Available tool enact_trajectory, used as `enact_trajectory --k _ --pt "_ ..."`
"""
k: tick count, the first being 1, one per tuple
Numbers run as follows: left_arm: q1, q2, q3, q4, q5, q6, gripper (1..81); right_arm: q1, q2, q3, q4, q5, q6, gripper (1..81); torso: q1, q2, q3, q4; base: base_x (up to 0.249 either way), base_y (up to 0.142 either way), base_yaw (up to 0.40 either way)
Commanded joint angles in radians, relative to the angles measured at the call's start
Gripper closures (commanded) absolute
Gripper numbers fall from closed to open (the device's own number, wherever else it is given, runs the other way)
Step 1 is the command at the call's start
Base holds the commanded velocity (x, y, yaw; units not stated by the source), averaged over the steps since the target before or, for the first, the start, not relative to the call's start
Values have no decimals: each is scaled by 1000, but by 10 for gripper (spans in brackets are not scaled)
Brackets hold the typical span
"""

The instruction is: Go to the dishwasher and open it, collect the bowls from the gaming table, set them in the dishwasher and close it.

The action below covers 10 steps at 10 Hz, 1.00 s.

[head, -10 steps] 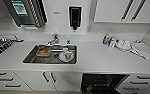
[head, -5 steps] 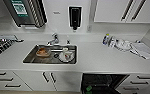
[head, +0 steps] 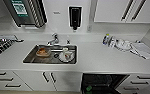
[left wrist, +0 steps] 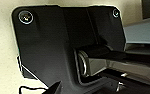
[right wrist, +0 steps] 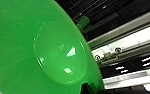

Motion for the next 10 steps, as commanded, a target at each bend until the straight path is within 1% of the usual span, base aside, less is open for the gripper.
enact_trajectory --k 1,3,4,5,6,7,10 --pt "9 41 -46 19 16 10 10 128 -17 1 10 -25 46 811 0 0 0 0 0 0 0" --pt "28 86 -109 45 16 8 10 169 15 -39 10 -47 73 811 0 0 0 0 0 0 0" --pt "34 90 -125 45 4 10 10 184 23 -51 10 -51 90 811 0 0 0 0 0 0 0" --pt "40 87 -126 45 -12 8 10 198 32 -60 13 -48 95 811 0 0 0 0 0 0 0" --pt "45 87 -128 45 -13 8 10 217 49 -76 13 -45 95 811 0 0 0 0 0 0 0" --pt "49 87 -128 45 -13 8 10 229 69 -102 10 -39 124 811 0 0 0 0 0 0 0" --pt "61 85 -132 43 -18 8 10 279 106 -206 10 -38 172 811 0 0 0 0 0 0 0"
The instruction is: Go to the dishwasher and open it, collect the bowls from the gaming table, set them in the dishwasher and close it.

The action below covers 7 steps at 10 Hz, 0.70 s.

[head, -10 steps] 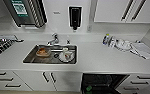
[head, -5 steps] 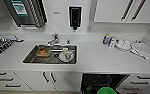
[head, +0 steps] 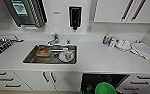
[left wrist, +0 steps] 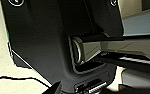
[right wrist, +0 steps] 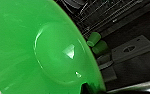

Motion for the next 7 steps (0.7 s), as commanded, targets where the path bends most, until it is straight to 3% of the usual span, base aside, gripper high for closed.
enact_trajectory --k 1,7 --pt "-1 -11 1 6 44 8 10 142 -31 -83 11 -10 37 811 0 0 0 0 0 0 0" --pt "26 4 -53 -3 42 6 10 265 36 -244 12 -27 83 811 0 0 0 0 0 0 0"
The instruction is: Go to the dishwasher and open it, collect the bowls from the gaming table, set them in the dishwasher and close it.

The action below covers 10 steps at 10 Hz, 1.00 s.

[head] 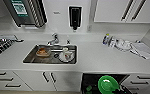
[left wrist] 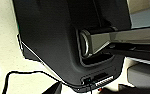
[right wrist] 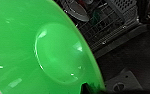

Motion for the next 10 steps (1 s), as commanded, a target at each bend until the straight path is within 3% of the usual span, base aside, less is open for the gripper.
enact_trajectory --k 1,10 --pt "3 -3 4 -1 47 5 10 171 -5 -70 5 -16 13 811 0 0 0 0 0 0 0" --pt "7 0 4 0 47 5 10 145 24 -213 10 -18 17 811 0 0 0 0 0 0 0"
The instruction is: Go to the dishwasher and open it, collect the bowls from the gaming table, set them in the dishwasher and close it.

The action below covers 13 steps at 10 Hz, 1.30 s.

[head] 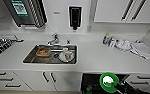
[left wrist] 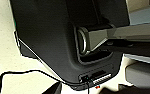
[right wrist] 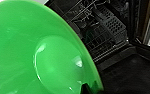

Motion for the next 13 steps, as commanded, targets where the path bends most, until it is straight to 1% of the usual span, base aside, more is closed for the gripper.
enact_trajectory --k 1,2,3,9,10,11,13 --pt "-2 -9 5 0 49 5 10 92 -22 -50 11 -4 11 811 0 0 0 0 0 0 0" --pt "-2 -7 5 0 49 5 10 90 -21 -60 12 -4 11 811 0 0 0 0 0 0 0" --pt "-4 -7 5 0 49 5 10 90 -21 -59 12 -4 11 10 0 0 0 0 0 0 0" --pt "-2 11 5 5 49 5 10 75 -32 -39 8 -4 11 10 0 0 0 0 0 0 0" --pt "-4 11 3 5 49 5 10 79 -41 -16 8 -6 11 10 0 0 0 0 0 0 0" --pt "-2 13 -3 5 47 5 10 92 -72 49 6 -32 11 10 0 0 0 0 0 0 0" --pt "-2 26 -34 5 0 5 10 104 -154 165 5 -55 11 10 0 0 0 0 0 0 0"
